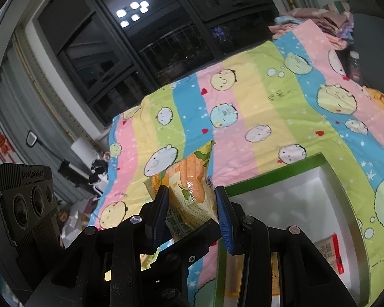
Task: Organize snacks
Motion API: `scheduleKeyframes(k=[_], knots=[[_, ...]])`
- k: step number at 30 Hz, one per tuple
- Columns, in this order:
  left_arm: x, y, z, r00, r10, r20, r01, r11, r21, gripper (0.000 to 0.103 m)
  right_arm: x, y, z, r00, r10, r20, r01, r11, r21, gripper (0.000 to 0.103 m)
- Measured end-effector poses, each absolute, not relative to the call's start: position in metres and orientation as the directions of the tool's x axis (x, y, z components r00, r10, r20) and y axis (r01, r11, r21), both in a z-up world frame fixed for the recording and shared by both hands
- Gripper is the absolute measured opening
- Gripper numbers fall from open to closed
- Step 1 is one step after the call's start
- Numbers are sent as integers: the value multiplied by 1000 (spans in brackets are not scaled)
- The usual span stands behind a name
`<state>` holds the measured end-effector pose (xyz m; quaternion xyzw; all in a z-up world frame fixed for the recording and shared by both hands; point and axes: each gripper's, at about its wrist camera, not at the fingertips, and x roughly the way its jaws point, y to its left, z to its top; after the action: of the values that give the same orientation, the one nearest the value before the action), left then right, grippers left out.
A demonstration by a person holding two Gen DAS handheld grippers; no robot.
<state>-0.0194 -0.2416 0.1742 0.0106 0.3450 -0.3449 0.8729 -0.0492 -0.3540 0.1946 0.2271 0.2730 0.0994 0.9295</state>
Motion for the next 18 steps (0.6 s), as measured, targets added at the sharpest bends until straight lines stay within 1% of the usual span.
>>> scheduleKeyframes(k=[18], knots=[[-7, -281, 155, 429, -626, -651, 654, 712, -254, 27, -48, -394, 174, 827, 251, -502, 53, 855, 516, 40]])
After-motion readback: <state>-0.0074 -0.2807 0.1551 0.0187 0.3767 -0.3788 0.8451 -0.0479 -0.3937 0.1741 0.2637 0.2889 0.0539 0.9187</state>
